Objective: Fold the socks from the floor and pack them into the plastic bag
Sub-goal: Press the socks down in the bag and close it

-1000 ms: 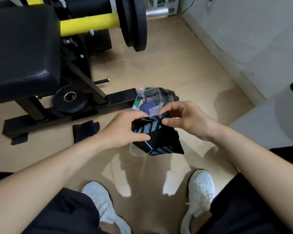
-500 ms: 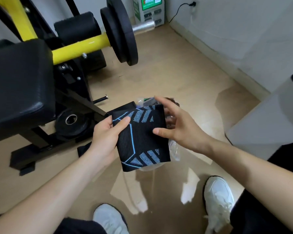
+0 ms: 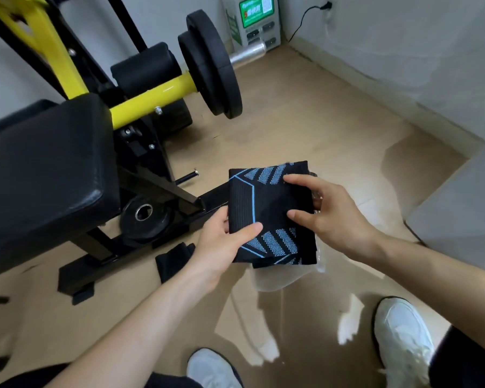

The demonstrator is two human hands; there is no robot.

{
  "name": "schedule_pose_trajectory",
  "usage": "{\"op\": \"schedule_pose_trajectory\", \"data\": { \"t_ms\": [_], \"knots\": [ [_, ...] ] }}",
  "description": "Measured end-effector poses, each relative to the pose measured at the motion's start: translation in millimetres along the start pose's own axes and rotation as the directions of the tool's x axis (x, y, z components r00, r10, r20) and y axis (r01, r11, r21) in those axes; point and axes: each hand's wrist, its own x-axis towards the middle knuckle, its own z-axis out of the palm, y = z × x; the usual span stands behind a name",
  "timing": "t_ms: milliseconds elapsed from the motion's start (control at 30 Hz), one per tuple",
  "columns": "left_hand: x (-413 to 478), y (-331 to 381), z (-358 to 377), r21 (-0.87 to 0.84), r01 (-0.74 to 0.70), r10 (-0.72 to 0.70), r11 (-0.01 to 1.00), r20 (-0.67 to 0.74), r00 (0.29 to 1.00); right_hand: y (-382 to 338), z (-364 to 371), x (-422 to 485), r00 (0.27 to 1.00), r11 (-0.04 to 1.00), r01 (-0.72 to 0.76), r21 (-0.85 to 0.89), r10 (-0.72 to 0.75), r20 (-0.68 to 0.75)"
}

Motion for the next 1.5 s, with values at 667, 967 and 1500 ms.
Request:
{"op": "schedule_pose_trajectory", "data": {
  "t_ms": [667,967,1500],
  "knots": [
    [-5,-22,17,0.593,-0.52,0.509,0.614,0.205,0.836,-11,11,-11,0.99,0.983,-0.104,0.148,0.089,0.107],
    [12,-16,4,0.408,-0.492,0.46,0.769,0.18,0.869,-3,-3,6,0.992,0.998,-0.037,0.054,0.03,0.12],
    [68,-127,-28,0.894,-0.448,0.106,-0.027,0.448,0.888,32,-33,-18,0.94,0.752,0.259,-0.606,-0.053,0.336]
  ]
}}
